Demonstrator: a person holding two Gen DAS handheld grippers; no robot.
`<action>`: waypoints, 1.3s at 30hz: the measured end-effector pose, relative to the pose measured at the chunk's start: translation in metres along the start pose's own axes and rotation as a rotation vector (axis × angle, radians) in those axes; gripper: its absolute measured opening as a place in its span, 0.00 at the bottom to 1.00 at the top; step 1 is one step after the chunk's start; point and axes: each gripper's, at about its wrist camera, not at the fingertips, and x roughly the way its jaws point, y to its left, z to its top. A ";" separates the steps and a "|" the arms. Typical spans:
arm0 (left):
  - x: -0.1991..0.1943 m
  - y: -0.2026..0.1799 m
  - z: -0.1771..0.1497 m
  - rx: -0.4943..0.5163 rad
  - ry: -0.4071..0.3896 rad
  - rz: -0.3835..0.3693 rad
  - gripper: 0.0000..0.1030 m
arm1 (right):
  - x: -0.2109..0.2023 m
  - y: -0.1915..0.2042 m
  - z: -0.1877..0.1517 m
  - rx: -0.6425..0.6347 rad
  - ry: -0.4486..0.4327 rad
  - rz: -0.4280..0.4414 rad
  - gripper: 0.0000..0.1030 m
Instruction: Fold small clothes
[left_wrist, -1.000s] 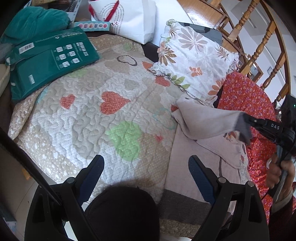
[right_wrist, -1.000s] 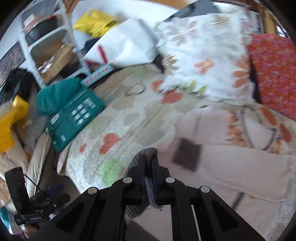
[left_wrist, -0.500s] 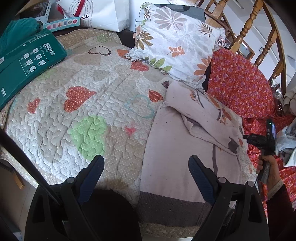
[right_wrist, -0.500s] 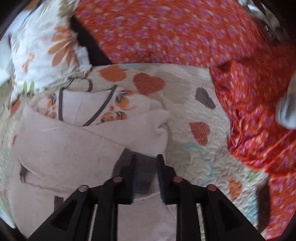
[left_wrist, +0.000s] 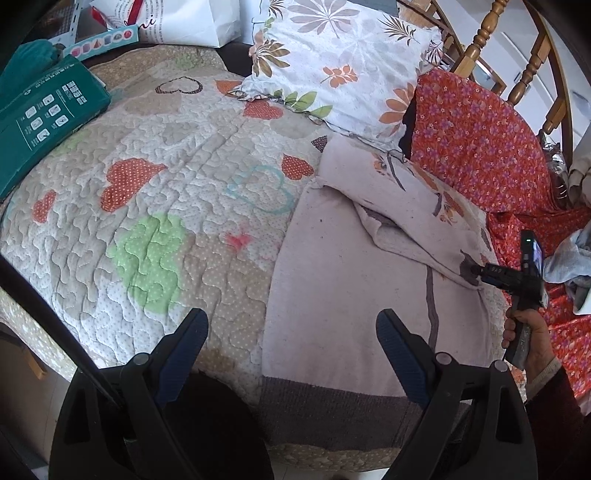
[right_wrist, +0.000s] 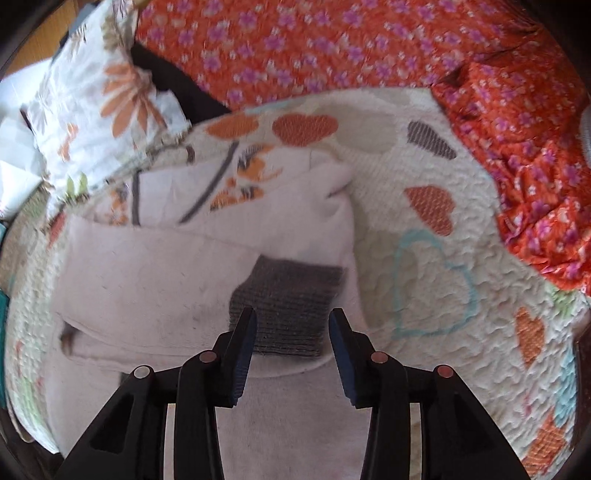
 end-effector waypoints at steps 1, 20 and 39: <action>0.000 0.001 0.000 -0.002 -0.003 0.005 0.89 | 0.003 0.013 -0.002 -0.078 -0.018 -0.198 0.39; 0.003 0.050 -0.010 -0.115 0.001 -0.012 0.89 | 0.024 0.287 -0.036 -0.270 -0.029 0.297 0.56; -0.034 0.049 -0.022 -0.105 -0.044 -0.054 0.89 | -0.070 0.293 -0.164 -0.857 -0.192 0.111 0.68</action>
